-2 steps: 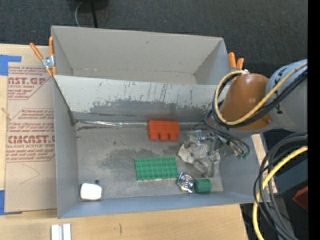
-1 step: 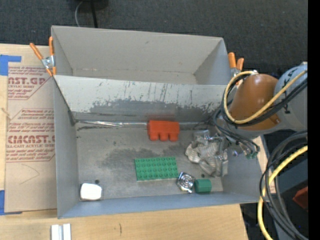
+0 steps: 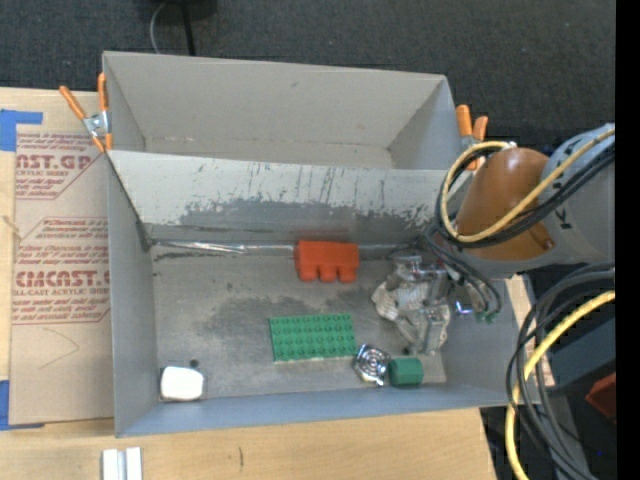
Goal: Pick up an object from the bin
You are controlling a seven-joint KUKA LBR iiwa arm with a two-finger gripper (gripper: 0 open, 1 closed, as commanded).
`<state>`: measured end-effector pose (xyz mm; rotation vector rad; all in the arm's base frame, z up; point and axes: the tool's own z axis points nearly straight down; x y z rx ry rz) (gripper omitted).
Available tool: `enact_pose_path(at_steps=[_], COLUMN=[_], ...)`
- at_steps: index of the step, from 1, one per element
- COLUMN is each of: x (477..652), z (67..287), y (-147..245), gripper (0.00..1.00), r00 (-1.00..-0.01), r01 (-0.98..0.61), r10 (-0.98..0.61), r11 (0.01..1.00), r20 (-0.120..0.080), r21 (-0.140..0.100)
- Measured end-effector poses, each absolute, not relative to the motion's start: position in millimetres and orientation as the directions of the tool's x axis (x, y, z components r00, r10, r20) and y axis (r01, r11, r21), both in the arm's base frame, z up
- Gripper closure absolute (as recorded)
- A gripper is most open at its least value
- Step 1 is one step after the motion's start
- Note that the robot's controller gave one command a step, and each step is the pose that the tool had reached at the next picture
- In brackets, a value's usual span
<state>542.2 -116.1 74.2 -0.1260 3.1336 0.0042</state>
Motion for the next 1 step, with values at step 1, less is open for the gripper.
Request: enact_pose_path(at_steps=[1], x=[546.4], z=[76.9], y=[-113.2], gripper=[1.0], r00=[-0.996], r01=[-0.091], r10=[-0.091], r11=[0.996], r20=[-0.008], r21=[-0.003])
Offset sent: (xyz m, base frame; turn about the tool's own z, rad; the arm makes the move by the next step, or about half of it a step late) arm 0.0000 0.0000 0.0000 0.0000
